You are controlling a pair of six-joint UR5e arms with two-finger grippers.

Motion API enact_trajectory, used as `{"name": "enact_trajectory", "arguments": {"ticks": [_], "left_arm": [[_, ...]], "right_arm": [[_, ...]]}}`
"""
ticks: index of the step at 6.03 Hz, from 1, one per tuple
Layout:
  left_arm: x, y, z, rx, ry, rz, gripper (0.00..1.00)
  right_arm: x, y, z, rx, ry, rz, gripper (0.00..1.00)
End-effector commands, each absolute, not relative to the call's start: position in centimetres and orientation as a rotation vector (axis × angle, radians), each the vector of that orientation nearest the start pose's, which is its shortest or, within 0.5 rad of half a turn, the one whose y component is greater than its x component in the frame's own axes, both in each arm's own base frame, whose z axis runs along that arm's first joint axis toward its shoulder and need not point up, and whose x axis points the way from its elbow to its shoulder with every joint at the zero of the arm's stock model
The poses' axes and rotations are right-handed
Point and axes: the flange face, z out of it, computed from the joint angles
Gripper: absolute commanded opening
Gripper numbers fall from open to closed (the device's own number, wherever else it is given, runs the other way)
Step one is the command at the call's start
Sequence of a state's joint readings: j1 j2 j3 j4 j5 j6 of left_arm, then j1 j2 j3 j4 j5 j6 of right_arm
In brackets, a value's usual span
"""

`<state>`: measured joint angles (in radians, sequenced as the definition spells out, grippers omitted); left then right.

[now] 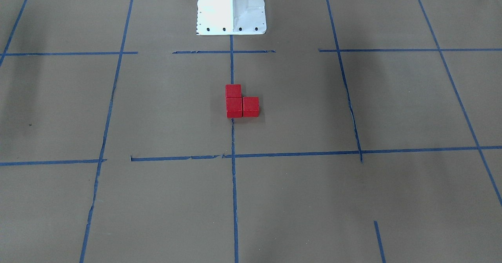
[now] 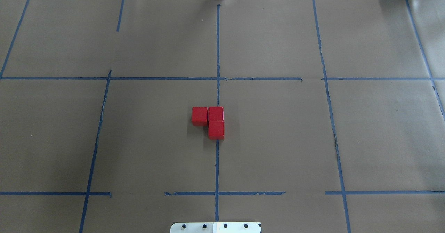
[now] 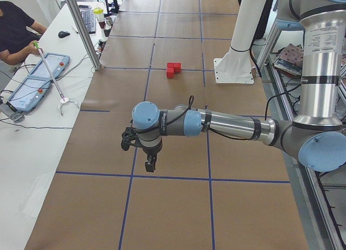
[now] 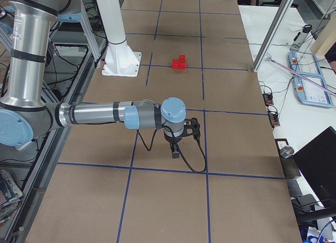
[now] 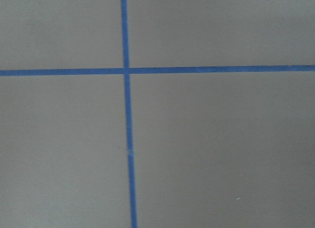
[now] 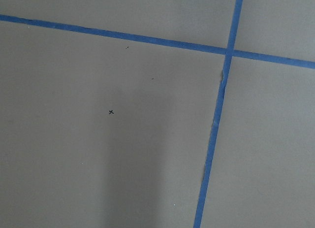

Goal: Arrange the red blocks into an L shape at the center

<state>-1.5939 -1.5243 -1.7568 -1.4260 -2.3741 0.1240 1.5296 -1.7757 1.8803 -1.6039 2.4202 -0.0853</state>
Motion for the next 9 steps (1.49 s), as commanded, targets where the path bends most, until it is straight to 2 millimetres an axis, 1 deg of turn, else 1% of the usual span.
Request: {"name": "enact_trajectory", "arguments": {"ticks": [1,2,3,4,5,6,7,8,9], "left_arm": [[-7.5,-47.2,60.3,0.061,0.799,0.109,1.00],[-7.3,-47.3,60.5,0.054,0.799,0.109,1.00],[-6.9,-47.3,60.8,0.041,0.800,0.110,1.00],[-6.8,-46.9,61.4,0.029,0.801,0.106,1.00],[-6.8,-46.8,61.3,0.037,0.802,0.110,1.00],[-6.4,-46.8,61.6,0.026,0.804,0.116,1.00],[-6.2,-45.7,62.6,0.011,0.807,0.118,1.00],[-5.7,-45.8,62.5,0.008,0.809,0.127,1.00],[-5.6,-45.9,61.9,0.018,0.809,0.131,1.00]], "right_arm": [[4.4,-40.8,60.0,0.012,-0.843,-0.037,1.00],[4.5,-40.5,60.5,0.005,-0.829,-0.033,1.00],[4.9,-40.5,60.6,0.013,-0.777,-0.036,1.00],[4.9,-40.5,60.7,0.012,-0.777,-0.036,1.00],[4.9,-40.4,60.7,0.012,-0.777,-0.036,1.00],[4.8,-40.4,60.7,0.011,-0.780,-0.036,1.00],[4.8,-40.4,60.7,0.012,-0.781,-0.037,1.00],[4.8,-40.4,60.7,0.012,-0.783,-0.037,1.00],[4.8,-40.4,60.7,0.013,-0.783,-0.038,1.00]]}}
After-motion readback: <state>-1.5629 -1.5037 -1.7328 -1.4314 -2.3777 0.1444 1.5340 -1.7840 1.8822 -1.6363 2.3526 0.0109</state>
